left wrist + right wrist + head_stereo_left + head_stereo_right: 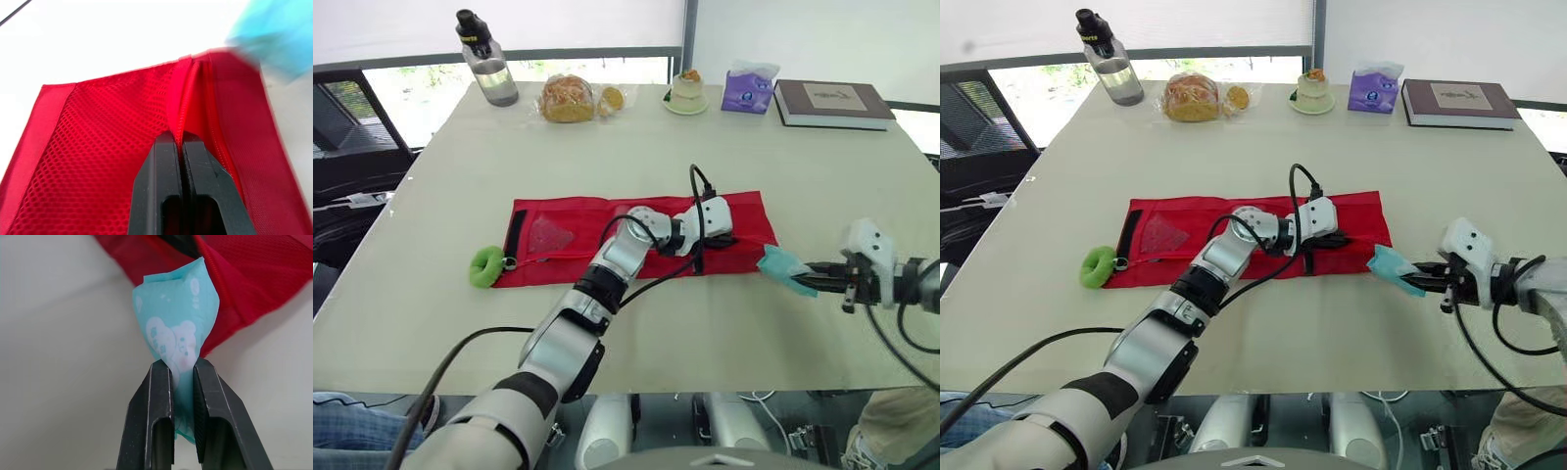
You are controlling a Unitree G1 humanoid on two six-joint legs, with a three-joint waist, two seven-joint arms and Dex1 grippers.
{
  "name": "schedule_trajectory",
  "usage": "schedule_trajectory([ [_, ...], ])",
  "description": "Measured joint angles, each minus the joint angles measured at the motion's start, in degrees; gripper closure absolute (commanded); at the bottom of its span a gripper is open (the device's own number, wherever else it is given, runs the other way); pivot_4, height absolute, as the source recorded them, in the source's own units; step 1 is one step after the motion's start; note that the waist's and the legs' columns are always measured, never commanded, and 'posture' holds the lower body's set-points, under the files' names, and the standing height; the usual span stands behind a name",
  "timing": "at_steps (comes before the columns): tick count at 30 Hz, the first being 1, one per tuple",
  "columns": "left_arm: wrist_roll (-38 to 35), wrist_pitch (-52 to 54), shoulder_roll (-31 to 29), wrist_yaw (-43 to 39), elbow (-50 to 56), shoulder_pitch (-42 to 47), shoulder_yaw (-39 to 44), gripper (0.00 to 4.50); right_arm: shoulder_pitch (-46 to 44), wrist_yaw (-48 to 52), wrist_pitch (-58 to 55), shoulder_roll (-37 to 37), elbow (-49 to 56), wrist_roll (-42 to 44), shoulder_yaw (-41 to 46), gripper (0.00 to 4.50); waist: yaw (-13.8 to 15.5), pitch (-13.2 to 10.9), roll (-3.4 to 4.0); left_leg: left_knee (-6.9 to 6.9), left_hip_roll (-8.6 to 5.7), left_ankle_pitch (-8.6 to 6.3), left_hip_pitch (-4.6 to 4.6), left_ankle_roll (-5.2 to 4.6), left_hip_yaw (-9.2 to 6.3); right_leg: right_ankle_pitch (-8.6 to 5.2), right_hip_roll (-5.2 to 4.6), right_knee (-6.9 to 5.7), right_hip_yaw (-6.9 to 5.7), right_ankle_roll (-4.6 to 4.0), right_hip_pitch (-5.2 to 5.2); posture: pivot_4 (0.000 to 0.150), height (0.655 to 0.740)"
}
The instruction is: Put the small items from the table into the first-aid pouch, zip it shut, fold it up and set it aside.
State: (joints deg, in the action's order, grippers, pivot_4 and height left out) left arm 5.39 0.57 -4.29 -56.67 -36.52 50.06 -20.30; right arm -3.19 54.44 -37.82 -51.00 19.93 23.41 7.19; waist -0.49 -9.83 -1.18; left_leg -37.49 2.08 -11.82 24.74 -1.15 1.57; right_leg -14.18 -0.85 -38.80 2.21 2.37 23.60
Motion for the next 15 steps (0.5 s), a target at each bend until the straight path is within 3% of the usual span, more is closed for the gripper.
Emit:
schedule_trajectory([
  [7,-0.6,0.46,0.76,-0.57,2.34,-1.52,-0.44,4.5,-0.83,-13.84,-19.19,7.12,8.84,2.71,0.37,4.46,-0.31,0.03,-0.06,0.01,0.01,0.0,-0.07,0.0,-0.27,0.0,0.02,-0.01,0.04,0.0,-0.02,0.15,0.74],
  [9,-0.61,0.46,0.86,-0.71,2.86,-1.57,-0.54,4.5,-4.81,-19.09,-28.2,11.57,10.14,4.49,1.19,4.46,-0.44,0.06,-0.11,0.01,0.04,0.0,-0.07,0.0,-0.29,0.0,0.06,-0.02,0.05,-0.01,-0.02,0.15,0.74],
  [15,-0.62,0.46,1.05,-1.06,4.54,-2.19,-0.77,4.5,-10.81,-25.63,-39.53,17.77,10.42,6.31,3.05,4.46,-0.22,0.06,-0.11,0.01,0.01,0.0,-0.03,0.0,-0.3,0.01,0.05,0.0,0.05,-0.01,-0.02,0.15,0.74],
])
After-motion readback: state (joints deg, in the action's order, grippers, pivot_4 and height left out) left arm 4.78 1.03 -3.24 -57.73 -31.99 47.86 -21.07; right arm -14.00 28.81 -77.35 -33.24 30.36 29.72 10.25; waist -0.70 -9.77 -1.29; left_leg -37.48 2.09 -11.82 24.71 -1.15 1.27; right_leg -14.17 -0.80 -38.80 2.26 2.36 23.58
